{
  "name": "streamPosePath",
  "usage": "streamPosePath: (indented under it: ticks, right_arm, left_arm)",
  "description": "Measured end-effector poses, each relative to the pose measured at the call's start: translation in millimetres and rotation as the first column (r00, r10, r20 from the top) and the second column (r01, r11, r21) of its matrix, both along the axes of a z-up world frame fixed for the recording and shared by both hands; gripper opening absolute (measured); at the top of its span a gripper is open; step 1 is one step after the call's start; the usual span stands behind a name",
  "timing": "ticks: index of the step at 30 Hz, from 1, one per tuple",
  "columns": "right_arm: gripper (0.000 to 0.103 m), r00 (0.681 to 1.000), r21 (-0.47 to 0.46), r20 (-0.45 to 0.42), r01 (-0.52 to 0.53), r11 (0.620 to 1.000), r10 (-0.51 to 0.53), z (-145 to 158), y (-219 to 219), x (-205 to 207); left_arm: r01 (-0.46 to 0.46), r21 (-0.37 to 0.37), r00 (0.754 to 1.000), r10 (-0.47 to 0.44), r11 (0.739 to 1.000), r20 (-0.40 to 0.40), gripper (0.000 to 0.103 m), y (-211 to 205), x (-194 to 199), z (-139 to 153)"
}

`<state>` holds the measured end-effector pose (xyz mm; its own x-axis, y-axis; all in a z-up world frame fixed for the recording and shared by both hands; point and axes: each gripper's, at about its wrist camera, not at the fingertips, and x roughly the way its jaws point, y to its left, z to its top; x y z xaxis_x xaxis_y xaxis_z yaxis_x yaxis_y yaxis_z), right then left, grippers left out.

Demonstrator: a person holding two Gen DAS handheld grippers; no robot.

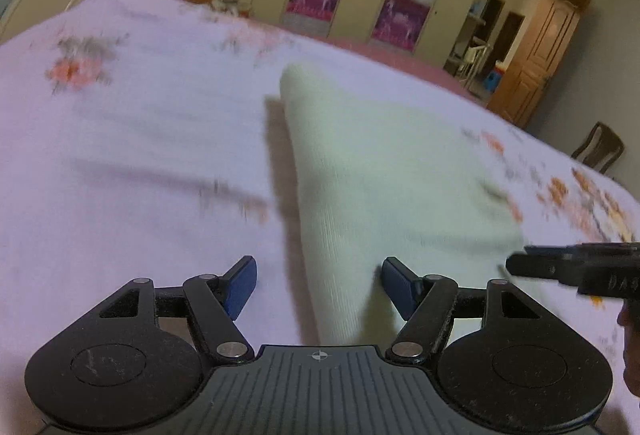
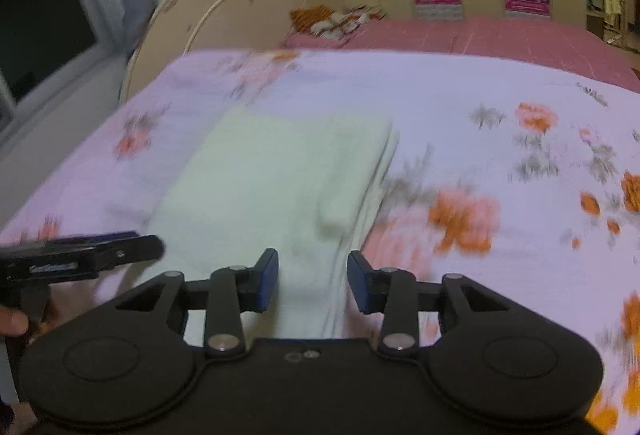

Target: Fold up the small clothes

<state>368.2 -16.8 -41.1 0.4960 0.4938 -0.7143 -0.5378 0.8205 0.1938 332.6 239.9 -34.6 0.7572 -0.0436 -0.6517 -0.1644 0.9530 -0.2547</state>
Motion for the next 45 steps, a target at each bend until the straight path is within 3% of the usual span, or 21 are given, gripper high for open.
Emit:
streamPosePath:
  ticks: [3, 11, 13, 14, 15, 16, 18, 19, 20, 26, 30, 38, 45]
  right_arm:
    - [0.036, 1.0, -0.093, 0.007, 0.014, 0.996, -0.014, -18, 0, -20]
    - [0.04, 0.992, -0.083, 0.049, 0.119, 0.989, -0.115, -23, -15, -31]
    - [0.05, 0.99, -0.088, 0.043, 0.138, 0.986, -0.135, -25, -13, -29]
    - [0.056, 0.989, -0.094, 0.038, 0.147, 0.985, -0.144, -25, -13, -27]
    - [0.058, 0.988, -0.097, 0.03, 0.153, 0.983, -0.151, -26, -14, -26]
    - [0.06, 0.988, -0.093, 0.013, 0.157, 0.983, -0.157, -25, -15, -25]
    - [0.074, 0.986, -0.105, -0.017, 0.165, 0.981, -0.168, -24, -16, -22]
    - [0.092, 0.984, -0.124, -0.022, 0.172, 0.977, -0.176, -25, -15, -22]
    - [0.097, 0.983, -0.145, -0.024, 0.179, 0.973, -0.184, -26, -15, -23]
    - [0.097, 0.98, -0.091, -0.039, 0.191, 0.977, -0.195, -20, -33, -51]
    - [0.097, 0.979, -0.061, -0.035, 0.199, 0.978, -0.202, -9, -43, -82]
    - [0.102, 0.955, -0.003, 0.127, 0.27, 0.963, -0.267, 36, -63, -175]
    - [0.102, 0.927, 0.015, 0.177, 0.333, 0.943, -0.33, 67, -70, -246]
  left_arm:
    - [-0.014, 0.013, 1.0, 0.014, 1.0, -0.002, 0.069, -7, -14, 1]
    - [-0.01, 0.091, 1.0, 0.012, 0.996, -0.022, 0.07, -23, -28, 4]
    - [-0.026, 0.083, 0.999, 0.028, 0.996, -0.032, 0.077, -22, -28, 7]
    - [-0.036, 0.091, 0.998, 0.04, 0.995, -0.043, 0.094, -23, -28, 7]
    - [-0.05, 0.115, 0.996, 0.057, 0.992, -0.061, 0.103, -25, -27, 7]
    - [-0.06, 0.138, 0.995, 0.07, 0.989, -0.073, 0.103, -27, -26, 6]
    - [-0.067, 0.145, 0.995, 0.078, 0.987, -0.069, 0.103, -28, -28, 5]
    - [-0.074, 0.141, 0.994, 0.084, 0.987, -0.069, 0.103, -27, -29, 5]
    - [-0.08, 0.138, 0.993, 0.091, 0.987, -0.073, 0.103, -27, -31, 5]
    - [-0.042, 0.151, 0.994, 0.057, 0.988, -0.091, 0.103, -37, -50, 16]
    - [-0.009, 0.185, 0.998, 0.021, 0.983, -0.066, 0.103, -48, -88, 26]
    - [-0.003, 0.169, 1.0, 0.0, 0.986, 0.022, 0.103, -67, -180, 64]
    - [0.021, 0.159, 0.995, -0.036, 0.987, 0.092, 0.103, -80, -245, 108]
